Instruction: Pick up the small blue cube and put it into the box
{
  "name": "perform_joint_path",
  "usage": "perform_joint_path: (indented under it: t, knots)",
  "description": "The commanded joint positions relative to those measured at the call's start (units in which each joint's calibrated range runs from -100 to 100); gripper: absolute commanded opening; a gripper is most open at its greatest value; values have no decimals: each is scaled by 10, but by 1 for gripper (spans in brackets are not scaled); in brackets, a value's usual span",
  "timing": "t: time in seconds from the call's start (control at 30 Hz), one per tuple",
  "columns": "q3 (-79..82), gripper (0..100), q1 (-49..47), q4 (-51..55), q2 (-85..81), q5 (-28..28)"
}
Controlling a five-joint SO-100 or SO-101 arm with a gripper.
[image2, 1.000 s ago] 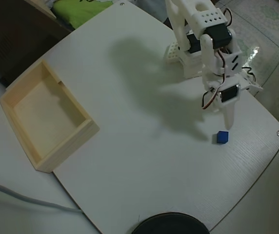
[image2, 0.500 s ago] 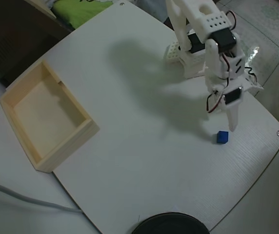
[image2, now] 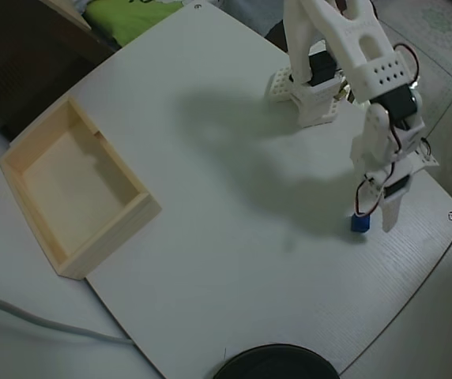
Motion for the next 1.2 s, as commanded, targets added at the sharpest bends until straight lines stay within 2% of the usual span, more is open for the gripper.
perform_joint_path:
  t: [0.0, 0.47, 0.6, 0.83, 1.17]
  knots:
    - [-44, 27, 2, 3, 9, -3]
    - [-43, 26, 3, -4, 10, 3]
    - [-44, 21, 3, -5, 10, 4]
    - [-52, 21, 44, -6, 10, 18]
    - [-51, 20, 41, -11, 55, 18]
